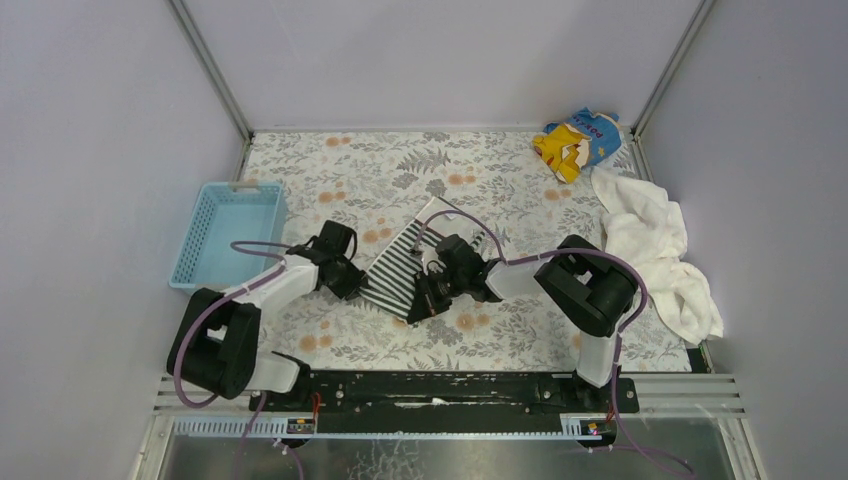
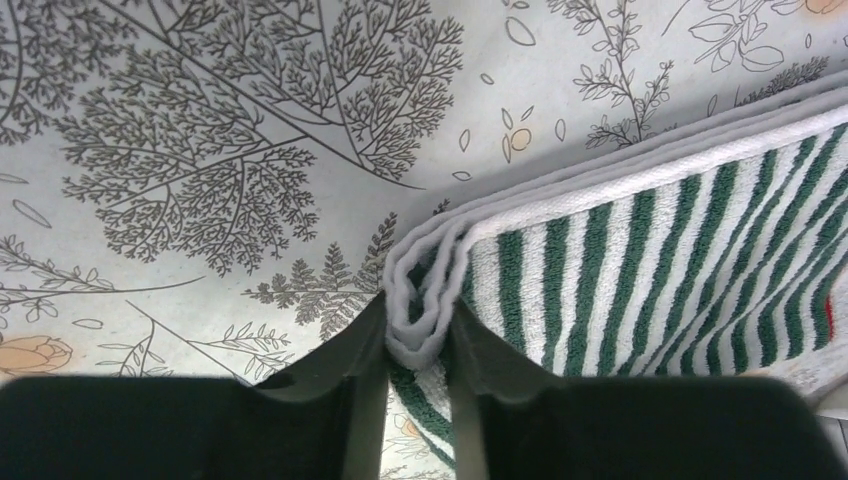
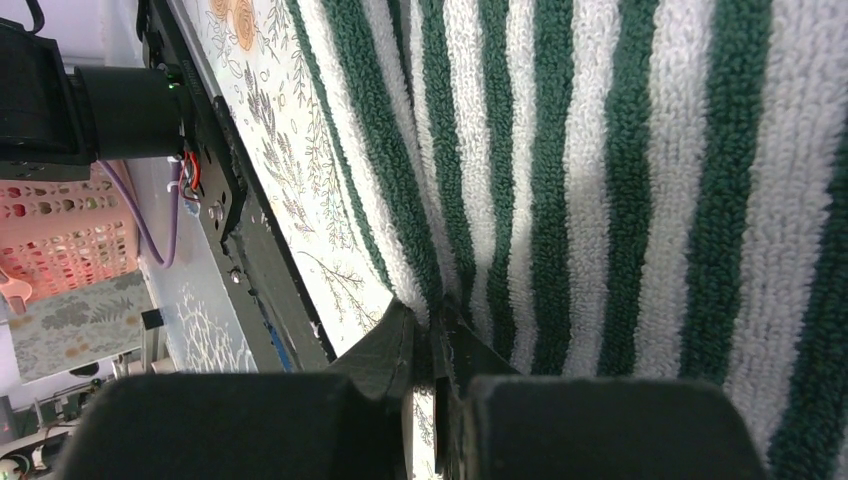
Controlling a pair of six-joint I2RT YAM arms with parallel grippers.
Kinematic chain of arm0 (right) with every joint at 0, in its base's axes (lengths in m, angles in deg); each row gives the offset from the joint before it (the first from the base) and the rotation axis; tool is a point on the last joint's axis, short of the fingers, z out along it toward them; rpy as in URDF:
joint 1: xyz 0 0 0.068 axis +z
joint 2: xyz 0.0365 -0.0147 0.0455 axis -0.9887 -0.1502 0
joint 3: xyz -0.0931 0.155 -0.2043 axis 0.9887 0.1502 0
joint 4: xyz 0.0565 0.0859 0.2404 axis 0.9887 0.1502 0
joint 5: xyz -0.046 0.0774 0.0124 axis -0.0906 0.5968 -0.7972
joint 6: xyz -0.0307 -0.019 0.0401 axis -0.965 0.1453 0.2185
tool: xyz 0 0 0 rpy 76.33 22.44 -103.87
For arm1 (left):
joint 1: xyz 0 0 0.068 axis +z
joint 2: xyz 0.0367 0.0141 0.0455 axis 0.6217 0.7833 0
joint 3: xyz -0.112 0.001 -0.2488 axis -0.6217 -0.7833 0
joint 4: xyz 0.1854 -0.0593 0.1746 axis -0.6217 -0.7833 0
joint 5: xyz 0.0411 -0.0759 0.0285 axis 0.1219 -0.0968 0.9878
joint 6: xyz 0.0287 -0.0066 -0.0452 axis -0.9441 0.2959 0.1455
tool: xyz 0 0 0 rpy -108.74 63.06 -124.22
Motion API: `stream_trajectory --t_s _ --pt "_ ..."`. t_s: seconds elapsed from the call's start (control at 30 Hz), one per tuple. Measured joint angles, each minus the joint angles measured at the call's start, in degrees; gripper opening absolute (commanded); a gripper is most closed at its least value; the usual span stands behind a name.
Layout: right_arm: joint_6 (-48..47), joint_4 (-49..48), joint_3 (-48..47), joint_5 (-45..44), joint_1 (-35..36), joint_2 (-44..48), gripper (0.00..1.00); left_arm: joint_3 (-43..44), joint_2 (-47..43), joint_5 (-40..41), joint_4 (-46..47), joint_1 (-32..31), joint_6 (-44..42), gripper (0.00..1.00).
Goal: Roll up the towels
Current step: Roll the towel at the center of the board.
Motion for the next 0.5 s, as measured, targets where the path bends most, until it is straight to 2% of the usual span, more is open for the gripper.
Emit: stream_trajectory --t_s 0.07,0.13,0.33,0.5 --pt "0.35 -0.42 0.15 0.17 -0.07 -0.09 0.01 0.83 1.01 0.42 -0.22 -0.17 -0.04 0.11" --pt "0.74 -0.9 0.39 0.33 -0.17 -0.13 0.01 2.27 2.43 0.74 -0.96 -0.31 -0.26 0.09" --pt "2.58 -3.04 1.42 0.87 -0.83 -0.35 0.0 7.85 7.85 1.68 -5.55 -0.61 -2.29 0.09" --pt "4.74 -5.49 2.32 2.75 -1.9 -1.25 0.0 11.15 11.91 1.75 -8.5 -0.61 -4.11 0.13"
